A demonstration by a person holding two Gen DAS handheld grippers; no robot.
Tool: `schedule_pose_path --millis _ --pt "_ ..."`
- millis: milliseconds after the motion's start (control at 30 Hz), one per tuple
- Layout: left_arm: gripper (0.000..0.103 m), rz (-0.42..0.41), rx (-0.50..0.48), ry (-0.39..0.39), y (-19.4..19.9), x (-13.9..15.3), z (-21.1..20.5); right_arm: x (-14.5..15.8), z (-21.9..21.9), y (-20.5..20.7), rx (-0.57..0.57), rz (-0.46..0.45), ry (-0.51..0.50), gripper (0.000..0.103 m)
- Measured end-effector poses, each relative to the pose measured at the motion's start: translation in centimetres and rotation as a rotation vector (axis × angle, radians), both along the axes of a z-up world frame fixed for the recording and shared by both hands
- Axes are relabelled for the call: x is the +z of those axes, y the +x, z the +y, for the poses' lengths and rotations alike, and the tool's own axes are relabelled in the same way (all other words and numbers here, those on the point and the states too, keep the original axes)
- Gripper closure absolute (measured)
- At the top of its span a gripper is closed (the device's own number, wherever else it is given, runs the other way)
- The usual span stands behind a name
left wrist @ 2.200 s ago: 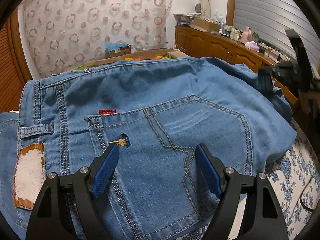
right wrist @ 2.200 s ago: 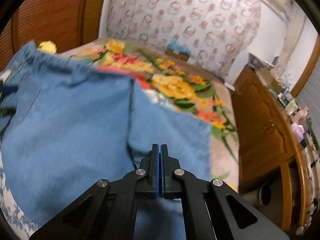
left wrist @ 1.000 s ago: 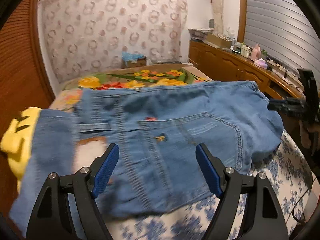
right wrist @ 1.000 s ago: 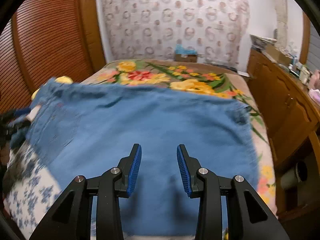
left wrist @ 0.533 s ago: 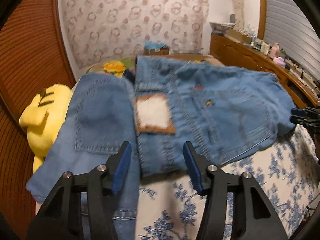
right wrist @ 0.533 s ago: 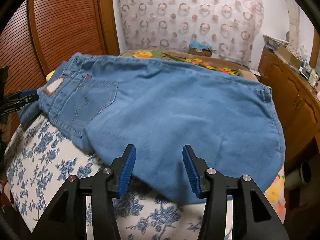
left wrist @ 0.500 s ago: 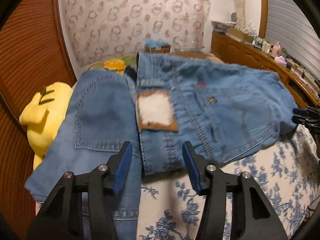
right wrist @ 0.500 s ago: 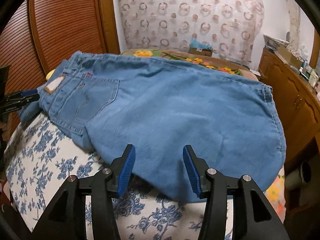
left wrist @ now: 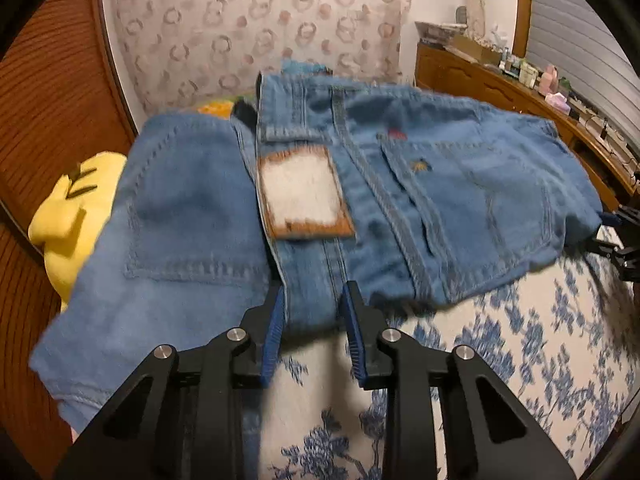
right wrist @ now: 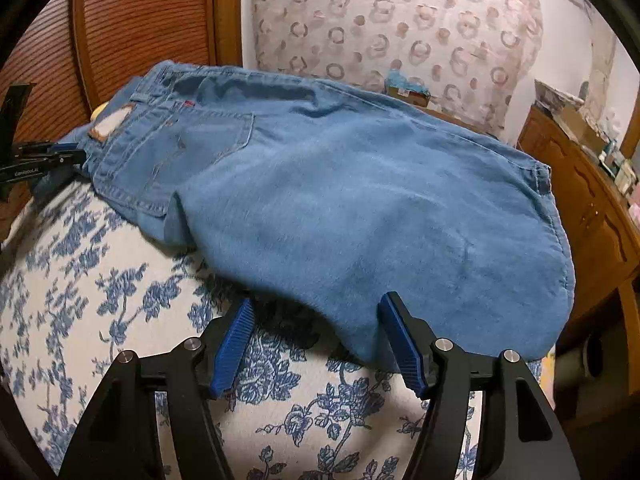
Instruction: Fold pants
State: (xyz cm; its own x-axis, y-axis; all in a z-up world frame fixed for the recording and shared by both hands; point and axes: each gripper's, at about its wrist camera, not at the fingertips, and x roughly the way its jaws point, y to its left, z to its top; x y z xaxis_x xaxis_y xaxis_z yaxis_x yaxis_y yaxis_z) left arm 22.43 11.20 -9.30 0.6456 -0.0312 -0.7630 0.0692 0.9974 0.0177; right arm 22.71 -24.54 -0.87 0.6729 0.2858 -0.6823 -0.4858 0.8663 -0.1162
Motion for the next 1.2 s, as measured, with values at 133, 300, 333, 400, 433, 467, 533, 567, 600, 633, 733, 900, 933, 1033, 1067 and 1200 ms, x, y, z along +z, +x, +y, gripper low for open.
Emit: schedule_pose_path --millis 133,300,333,400,433,467,533,567,600,633,733,900,933,1033,1067,1200 --pt "0.072 0.004 0.018 -0.023 0.2 -0.2 0.2 -0.1 0.2 0.0 0.016 -0.012 -0.008 0.036" --pt "0.072 -0.006 0.026 -0.003 0.9 -0.1 -0.3 -0.3 1.0 0.2 0.022 -0.027 -0.023 0.036" --pt "0.073 -0.011 0.028 -0.005 0.9 -0.1 -0.3 -0.4 1.2 0.3 0.023 -0.031 -0.035 0.036" --pt "0.086 -0.028 0.036 -0.004 0.8 0.1 -0.2 -0.6 1.6 0.5 0.017 -0.039 -0.069 0.036" --pt "0.093 -0.035 0.040 -0.004 0.8 0.3 -0.1 -0.8 1.8 0.6 0.019 -0.043 -0.088 0.036" --pt "0.094 -0.044 0.036 -0.013 0.7 0.7 0.0 -0.8 1.9 0.7 0.017 -0.066 -0.105 0.036" --pt "0.095 -0.066 0.035 -0.011 0.4 1.4 0.0 -0.7 2.2 0.9 -0.017 -0.117 -0.164 0.036" --pt "0.096 -0.081 0.033 -0.003 0.2 1.9 -0.2 -0.7 2.2 1.2 -0.016 -0.121 -0.164 0.036" --pt "0.096 -0.101 0.033 0.001 -0.1 2.6 -0.2 -0.8 2.2 1.4 -0.012 -0.113 -0.155 0.036" --pt "0.096 -0.115 0.034 0.000 -0.2 3.1 -0.2 -0.9 2.3 1.8 -0.012 -0.107 -0.147 0.036" --pt "0.096 -0.151 0.031 -0.002 -0.4 4.7 -0.4 -1.0 2.5 2.4 0.009 -0.114 -0.149 0.036" --pt "0.097 -0.193 0.021 0.001 -0.3 6.4 -1.0 -1.2 2.1 3.7 0.041 -0.085 -0.116 0.067" --pt "0.097 -0.199 0.018 0.000 -0.3 6.6 -1.2 -1.3 2.1 3.9 0.041 -0.085 -0.124 0.081" --pt "0.097 -0.230 0.028 -0.007 -0.5 7.6 -1.2 -0.9 1.2 4.5 0.037 -0.097 -0.122 0.095" --pt "0.097 -0.238 0.032 -0.012 -0.7 7.8 -1.3 -0.5 0.9 4.5 0.022 -0.103 -0.096 0.096" --pt "0.097 -0.291 0.044 -0.015 -1.8 9.6 -1.2 1.0 0.3 3.5 -0.006 -0.135 -0.059 0.097"
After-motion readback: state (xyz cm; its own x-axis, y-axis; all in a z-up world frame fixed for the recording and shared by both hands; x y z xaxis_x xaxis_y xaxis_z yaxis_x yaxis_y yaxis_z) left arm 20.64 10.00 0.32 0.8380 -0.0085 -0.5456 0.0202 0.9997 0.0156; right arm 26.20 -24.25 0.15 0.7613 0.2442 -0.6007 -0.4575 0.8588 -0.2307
